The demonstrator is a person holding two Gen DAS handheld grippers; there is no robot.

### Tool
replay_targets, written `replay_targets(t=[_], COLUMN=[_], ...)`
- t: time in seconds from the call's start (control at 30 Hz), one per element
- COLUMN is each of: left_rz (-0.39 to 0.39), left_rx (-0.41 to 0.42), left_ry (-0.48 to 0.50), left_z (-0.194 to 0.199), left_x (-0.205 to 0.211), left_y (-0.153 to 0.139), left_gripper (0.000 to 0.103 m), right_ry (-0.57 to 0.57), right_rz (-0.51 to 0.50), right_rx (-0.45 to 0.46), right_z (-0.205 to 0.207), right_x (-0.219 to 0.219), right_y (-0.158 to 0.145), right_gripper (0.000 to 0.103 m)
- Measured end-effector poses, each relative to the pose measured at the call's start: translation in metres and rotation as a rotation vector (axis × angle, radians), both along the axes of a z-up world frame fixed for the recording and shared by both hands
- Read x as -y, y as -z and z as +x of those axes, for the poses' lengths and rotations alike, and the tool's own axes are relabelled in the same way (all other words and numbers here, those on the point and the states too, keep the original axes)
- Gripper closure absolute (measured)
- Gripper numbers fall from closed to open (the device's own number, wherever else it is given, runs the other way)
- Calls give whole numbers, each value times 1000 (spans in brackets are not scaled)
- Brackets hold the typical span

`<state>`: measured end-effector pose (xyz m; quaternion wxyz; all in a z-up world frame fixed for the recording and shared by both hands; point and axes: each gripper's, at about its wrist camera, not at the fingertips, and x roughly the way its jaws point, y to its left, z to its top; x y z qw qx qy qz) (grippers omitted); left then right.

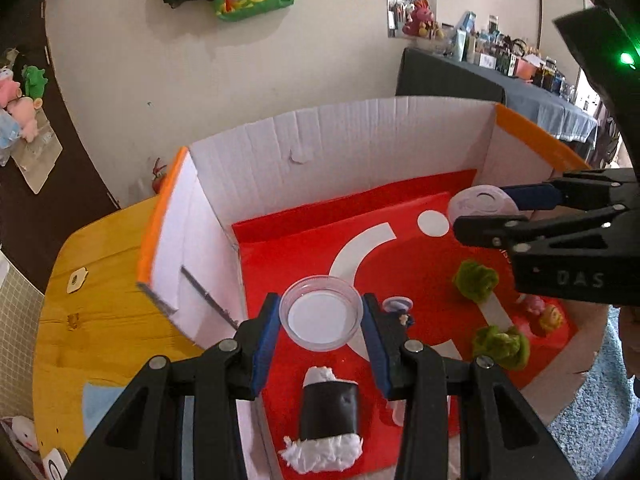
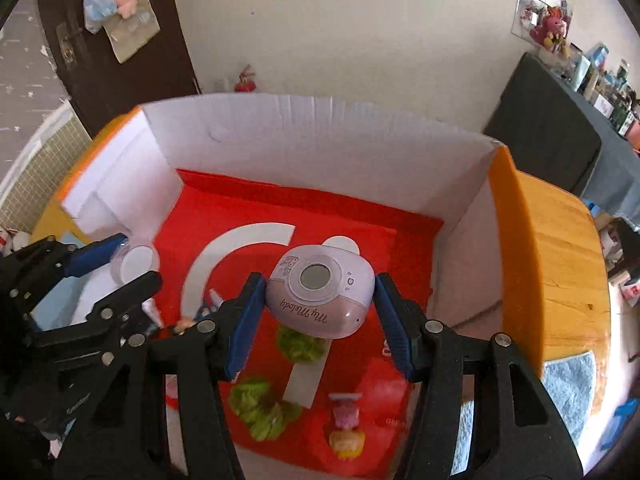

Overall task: Organize objects
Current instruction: 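Carry the dish with the left tool while the right tool carries the pink case into the box, then lower and open the left tool releasing the dish while the right tool releases the pink case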

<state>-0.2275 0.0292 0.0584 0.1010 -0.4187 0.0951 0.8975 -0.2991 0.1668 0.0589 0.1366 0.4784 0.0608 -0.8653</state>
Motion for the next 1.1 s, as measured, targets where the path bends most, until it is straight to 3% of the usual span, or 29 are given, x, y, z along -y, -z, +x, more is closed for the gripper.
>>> replay_targets(t=[0.43,1.1], left_rz=[-10,13], left_rx=[71,189], left_ry=[-24,-42], left_z=[-24,-31], left_x=[-4,-4], left_y=[17,31], left_gripper=[61,61], right_ry=[51,49], right_rz=[13,16], right_rx=[110,208], right_z=[-29,-23], right_x=[-3,-10], right_y=[25,36], right_gripper=[49,49])
